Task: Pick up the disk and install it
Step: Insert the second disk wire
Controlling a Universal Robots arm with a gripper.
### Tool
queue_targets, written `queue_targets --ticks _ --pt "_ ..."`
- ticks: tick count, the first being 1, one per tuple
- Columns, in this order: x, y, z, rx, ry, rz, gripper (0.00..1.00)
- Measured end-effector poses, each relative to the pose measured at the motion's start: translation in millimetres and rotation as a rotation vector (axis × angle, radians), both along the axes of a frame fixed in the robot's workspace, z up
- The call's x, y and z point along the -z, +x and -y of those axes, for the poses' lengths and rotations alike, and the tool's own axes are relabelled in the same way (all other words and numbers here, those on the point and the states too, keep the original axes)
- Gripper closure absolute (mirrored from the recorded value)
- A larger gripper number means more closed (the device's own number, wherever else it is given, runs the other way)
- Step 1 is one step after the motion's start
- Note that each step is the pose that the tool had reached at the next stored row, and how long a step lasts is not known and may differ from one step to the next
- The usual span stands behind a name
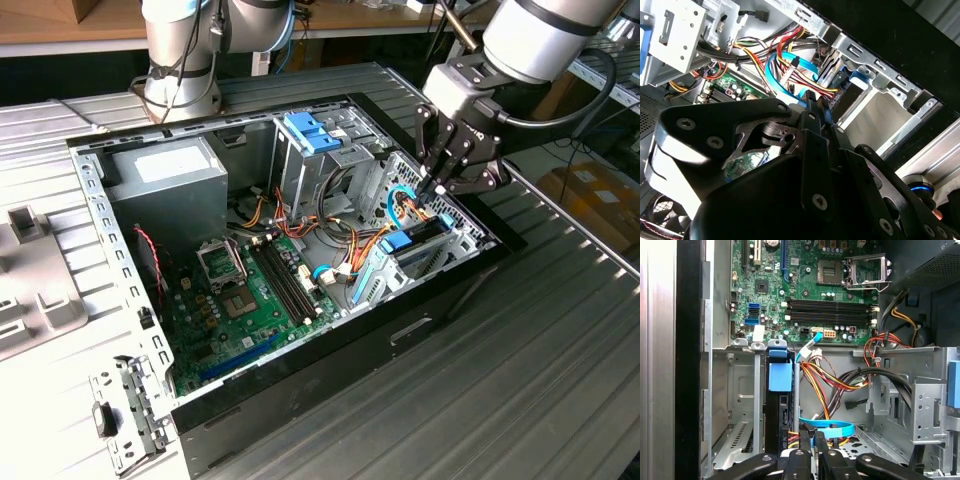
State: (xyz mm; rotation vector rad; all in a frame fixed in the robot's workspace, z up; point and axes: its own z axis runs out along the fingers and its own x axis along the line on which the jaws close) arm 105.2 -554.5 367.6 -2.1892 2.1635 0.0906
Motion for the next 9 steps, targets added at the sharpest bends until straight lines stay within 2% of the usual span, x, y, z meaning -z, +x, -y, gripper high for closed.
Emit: queue_targets --ticks 9 --pt "0.6 -1.3 1.0 0.0 0.0001 0.0 0.84"
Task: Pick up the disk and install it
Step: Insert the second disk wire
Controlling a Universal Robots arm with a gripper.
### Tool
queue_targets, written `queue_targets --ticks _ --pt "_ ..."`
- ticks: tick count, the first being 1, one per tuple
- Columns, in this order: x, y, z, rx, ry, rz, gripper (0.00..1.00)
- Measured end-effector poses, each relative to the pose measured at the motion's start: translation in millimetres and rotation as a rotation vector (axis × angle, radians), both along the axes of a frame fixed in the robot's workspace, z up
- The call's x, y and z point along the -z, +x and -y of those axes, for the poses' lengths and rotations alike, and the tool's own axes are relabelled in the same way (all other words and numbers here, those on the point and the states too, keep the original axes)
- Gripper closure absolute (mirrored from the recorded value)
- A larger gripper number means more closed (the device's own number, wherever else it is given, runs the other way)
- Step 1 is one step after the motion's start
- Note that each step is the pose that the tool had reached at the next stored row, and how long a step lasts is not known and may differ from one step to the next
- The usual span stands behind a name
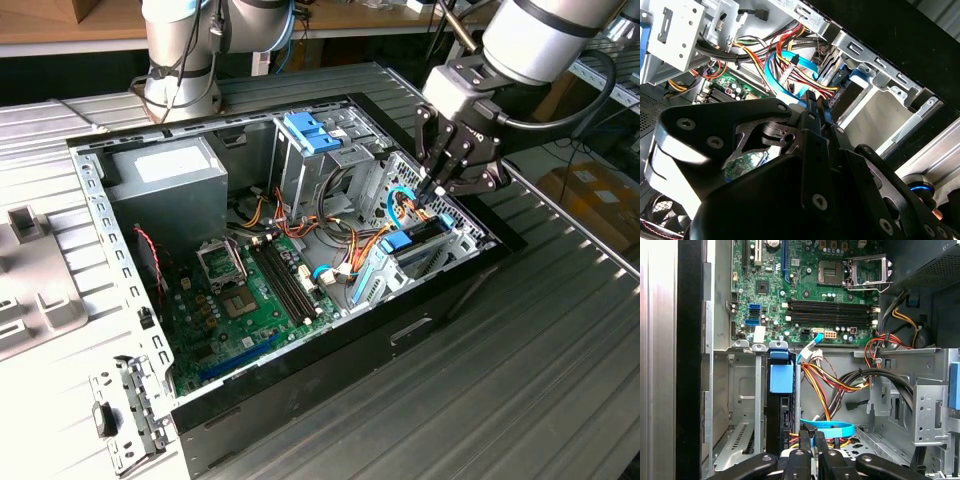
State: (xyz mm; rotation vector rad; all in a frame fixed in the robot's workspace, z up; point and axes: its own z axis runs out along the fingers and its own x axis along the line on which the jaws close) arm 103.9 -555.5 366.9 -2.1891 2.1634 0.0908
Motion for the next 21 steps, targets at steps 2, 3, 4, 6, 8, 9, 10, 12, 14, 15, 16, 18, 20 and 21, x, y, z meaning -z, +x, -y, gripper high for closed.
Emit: queue_targets --ticks 2,3,4,6,8,9,10,12,14,15,16,18,20,21 --pt "0.1 -0.3 0.2 0.0 -0.0001 0.0 0.84" --pt "0.2 -0.3 0.3 0.0 0.0 0.0 0.84" --pt "0.3 -0.4 0.3 0.0 0.0 0.0 0.84" --pt "0.5 -0.8 0.6 0.0 0.0 0.0 0.84" --pt "0.6 -1.0 0.8 0.0 -0.0001 0.0 0.84" --pt "0.9 -1.1 0.9 0.0 -0.0003 0.0 0.84" --pt "1.2 -1.1 0.9 0.0 0.0001 0.0 0.84" --pt "2.7 -1.2 1.3 0.0 0.0008 0.0 0.84" --pt "3.4 -1.2 2.7 0.0 0.0056 0.0 0.84" --pt "3.5 -1.3 3.3 0.0 0.011 0.0 0.84" --pt "3.7 -1.4 4.4 0.0 0.0183 0.0 0.84" --pt "4.2 -1.5 6.5 0.0 0.0277 0.0 0.84" --pt "5.1 -1.5 9.7 0.0 0.0309 0.0 0.84" --pt "5.4 -1.6 11.0 0.0 0.0317 0.0 0.84"
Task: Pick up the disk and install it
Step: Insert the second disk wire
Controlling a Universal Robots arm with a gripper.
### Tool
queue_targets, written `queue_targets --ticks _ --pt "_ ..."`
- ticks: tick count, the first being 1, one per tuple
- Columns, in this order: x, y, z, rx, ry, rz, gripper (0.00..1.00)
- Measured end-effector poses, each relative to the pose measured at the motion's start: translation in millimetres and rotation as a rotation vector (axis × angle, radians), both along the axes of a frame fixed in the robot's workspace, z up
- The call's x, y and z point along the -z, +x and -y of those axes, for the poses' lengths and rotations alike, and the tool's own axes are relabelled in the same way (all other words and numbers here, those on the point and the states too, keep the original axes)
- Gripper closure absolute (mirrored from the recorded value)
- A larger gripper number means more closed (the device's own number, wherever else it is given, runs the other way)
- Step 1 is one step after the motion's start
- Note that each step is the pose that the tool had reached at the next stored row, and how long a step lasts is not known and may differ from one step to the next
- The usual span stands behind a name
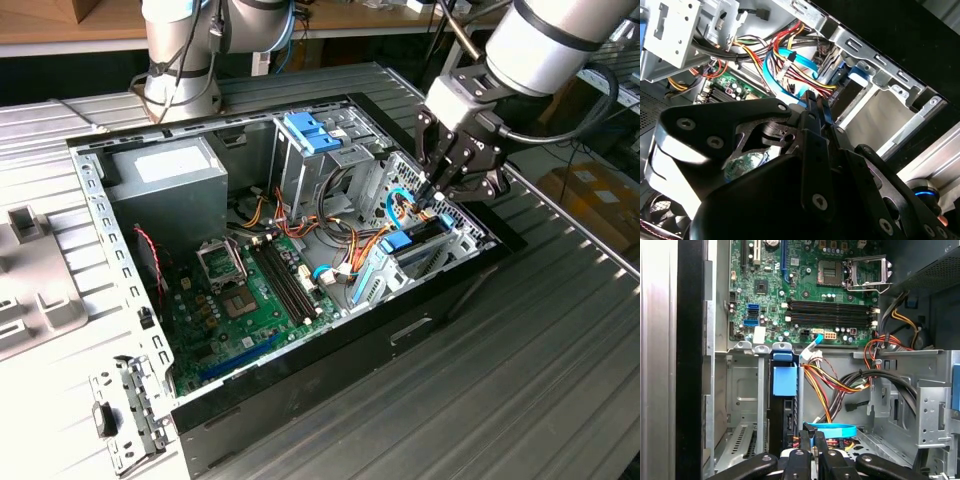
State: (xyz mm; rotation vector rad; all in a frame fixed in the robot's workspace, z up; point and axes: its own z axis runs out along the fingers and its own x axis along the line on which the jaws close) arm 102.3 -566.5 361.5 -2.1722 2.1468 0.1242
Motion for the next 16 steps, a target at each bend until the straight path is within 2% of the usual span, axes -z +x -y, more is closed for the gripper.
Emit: queue_targets --ticks 11,16 --pt "10.1 -2.2 10.6 0.0 0.0045 0.0 0.84" --pt "12.3 -2.2 14.2 0.0 0.0057 0.0 0.84"
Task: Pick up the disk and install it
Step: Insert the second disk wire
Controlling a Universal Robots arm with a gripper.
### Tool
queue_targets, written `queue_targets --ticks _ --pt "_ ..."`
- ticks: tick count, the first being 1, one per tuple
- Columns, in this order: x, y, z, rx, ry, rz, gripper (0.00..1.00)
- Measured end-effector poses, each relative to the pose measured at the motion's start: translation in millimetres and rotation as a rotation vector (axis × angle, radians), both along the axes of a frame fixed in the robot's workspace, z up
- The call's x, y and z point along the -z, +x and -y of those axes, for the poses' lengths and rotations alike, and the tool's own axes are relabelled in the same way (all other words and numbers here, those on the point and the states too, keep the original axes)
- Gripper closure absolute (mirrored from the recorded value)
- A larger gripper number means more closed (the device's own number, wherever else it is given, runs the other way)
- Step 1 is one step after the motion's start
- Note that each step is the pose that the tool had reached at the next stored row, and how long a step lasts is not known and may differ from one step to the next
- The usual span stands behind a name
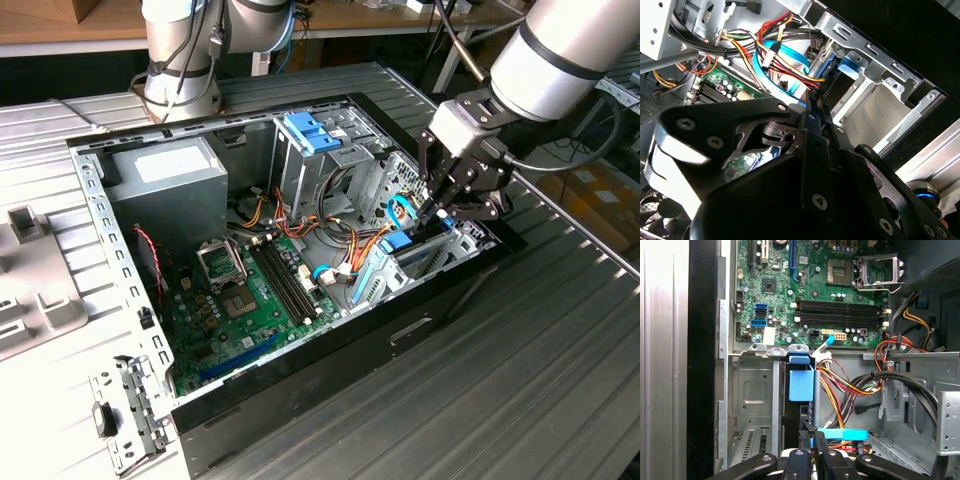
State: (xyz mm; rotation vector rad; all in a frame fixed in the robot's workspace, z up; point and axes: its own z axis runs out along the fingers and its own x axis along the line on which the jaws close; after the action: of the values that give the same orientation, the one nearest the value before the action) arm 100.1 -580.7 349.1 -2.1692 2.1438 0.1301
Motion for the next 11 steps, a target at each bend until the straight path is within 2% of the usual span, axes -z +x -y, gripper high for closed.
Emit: queue_targets --ticks 11 --pt "3.0 -2.9 8.4 0.0 0.0015 0.0 0.84"
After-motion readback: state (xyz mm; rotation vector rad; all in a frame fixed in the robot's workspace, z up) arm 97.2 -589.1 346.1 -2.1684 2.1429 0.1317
